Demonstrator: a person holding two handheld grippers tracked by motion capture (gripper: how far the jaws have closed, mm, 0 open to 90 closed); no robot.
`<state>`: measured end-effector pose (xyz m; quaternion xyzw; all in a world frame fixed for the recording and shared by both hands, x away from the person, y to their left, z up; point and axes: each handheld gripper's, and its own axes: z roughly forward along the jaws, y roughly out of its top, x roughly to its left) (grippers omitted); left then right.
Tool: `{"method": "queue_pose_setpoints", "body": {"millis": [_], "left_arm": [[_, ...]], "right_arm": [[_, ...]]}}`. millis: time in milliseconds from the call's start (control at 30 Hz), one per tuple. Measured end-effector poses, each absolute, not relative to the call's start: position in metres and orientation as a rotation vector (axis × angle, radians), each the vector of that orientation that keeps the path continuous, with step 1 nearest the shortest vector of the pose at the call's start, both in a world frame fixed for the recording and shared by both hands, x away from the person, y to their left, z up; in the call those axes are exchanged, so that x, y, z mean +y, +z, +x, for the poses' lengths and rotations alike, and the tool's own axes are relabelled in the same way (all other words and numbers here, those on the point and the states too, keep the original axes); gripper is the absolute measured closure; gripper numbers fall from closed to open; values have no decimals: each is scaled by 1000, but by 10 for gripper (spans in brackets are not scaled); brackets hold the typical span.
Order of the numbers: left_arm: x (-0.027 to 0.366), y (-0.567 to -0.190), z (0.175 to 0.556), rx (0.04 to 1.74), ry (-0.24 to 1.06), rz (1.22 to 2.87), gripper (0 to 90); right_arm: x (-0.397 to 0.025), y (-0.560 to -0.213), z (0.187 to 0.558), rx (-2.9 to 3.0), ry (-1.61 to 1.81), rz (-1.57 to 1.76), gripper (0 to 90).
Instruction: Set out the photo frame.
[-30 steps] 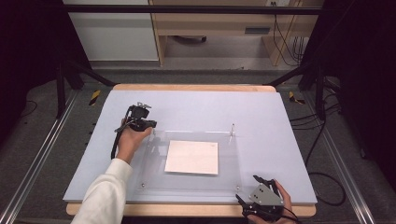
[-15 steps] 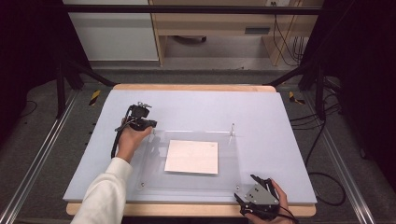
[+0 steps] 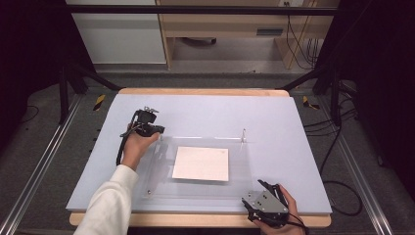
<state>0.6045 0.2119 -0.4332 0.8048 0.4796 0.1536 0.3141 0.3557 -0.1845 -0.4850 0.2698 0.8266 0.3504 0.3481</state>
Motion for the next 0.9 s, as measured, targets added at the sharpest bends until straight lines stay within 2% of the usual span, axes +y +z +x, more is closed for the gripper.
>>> {"method": "queue_pose_setpoints", "body": {"millis": [267, 400, 700, 900], "left_arm": [[213, -433, 604, 1255, 406, 2122, 842], [213, -434, 604, 1249, 411, 2120, 841], [213, -436, 600, 1213, 462, 2131, 828], [214, -431, 588, 1144, 590, 2080, 691]], "right_arm": [[-179, -486, 355, 2156, 924, 638, 297], [-180, -486, 353, 2167, 933, 613, 402], [-180, -486, 352, 2169, 921, 604, 411], [-180, -483, 353, 2170, 926, 613, 412]]}}
